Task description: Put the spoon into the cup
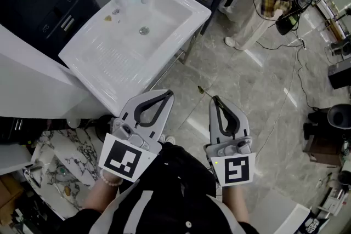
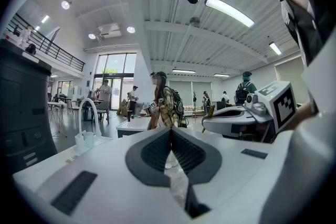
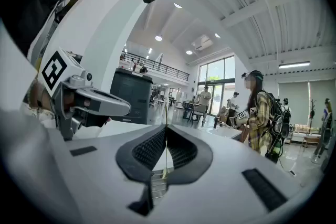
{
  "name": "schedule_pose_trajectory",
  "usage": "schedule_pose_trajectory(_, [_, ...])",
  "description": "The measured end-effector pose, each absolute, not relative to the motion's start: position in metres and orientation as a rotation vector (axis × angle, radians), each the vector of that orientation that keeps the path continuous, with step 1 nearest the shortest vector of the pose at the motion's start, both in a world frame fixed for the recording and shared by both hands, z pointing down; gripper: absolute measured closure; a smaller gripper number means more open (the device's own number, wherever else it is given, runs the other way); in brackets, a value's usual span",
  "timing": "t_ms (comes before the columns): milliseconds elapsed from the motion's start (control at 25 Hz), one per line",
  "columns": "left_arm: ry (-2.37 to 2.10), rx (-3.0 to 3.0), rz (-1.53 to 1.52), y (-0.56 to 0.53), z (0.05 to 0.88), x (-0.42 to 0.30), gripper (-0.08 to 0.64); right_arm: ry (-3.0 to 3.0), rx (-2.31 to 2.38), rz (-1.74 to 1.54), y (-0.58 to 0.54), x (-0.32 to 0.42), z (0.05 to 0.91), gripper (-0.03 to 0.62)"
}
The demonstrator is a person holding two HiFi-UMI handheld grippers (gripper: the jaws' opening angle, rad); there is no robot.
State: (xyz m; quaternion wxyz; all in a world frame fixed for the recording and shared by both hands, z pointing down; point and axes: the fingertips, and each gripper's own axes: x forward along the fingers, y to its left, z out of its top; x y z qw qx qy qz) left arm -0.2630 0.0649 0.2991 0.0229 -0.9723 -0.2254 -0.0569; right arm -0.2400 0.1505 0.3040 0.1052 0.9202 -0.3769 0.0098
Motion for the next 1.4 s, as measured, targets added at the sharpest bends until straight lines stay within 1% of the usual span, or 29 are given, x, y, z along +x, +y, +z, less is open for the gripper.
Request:
schedule_pose_trajectory(800, [-0.736, -3.01, -0.165, 0.061, 0.298, -0.266, 0.563, -1.049, 2.769, 0.007, 0.152, -0.242, 0.297, 0.584])
schedule_pose_trajectory(1400, [-0.922, -2.951, -0.121, 0.075, 0.301, -0.279, 0.563, -0.889, 2.82, 0.014, 0.163, -0.269, 0.298, 0.584])
